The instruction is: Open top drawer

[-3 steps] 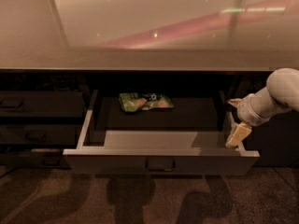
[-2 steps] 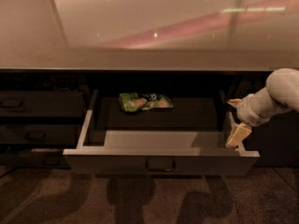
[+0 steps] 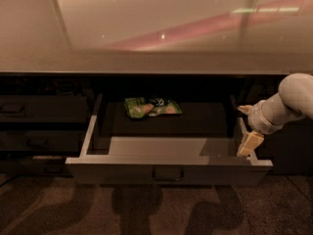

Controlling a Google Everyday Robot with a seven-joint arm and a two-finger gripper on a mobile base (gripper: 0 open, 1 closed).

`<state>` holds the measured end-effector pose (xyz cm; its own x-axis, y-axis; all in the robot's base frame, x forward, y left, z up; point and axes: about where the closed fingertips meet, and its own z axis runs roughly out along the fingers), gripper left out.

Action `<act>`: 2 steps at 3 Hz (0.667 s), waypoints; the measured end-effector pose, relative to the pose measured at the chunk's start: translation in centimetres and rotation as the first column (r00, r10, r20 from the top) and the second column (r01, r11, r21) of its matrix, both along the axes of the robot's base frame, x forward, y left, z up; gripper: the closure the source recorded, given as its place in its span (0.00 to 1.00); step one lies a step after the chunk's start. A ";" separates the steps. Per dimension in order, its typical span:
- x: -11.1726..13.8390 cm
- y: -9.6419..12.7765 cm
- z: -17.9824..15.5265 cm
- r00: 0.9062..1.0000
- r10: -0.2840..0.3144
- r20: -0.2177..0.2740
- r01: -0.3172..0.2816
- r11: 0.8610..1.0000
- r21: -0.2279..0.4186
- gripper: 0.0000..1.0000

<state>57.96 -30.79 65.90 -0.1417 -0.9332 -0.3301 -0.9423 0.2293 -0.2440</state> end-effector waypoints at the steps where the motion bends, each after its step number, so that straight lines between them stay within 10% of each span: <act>1: -2.9 1.4 -0.9 0.995 0.082 0.060 -0.083 0.996 0.018 0.00; 2: -3.6 1.8 -0.9 0.993 0.099 0.065 -0.101 0.995 0.019 0.00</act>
Offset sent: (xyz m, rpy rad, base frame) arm -0.2496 -0.0399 -0.1738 0.0398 -0.0298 0.2139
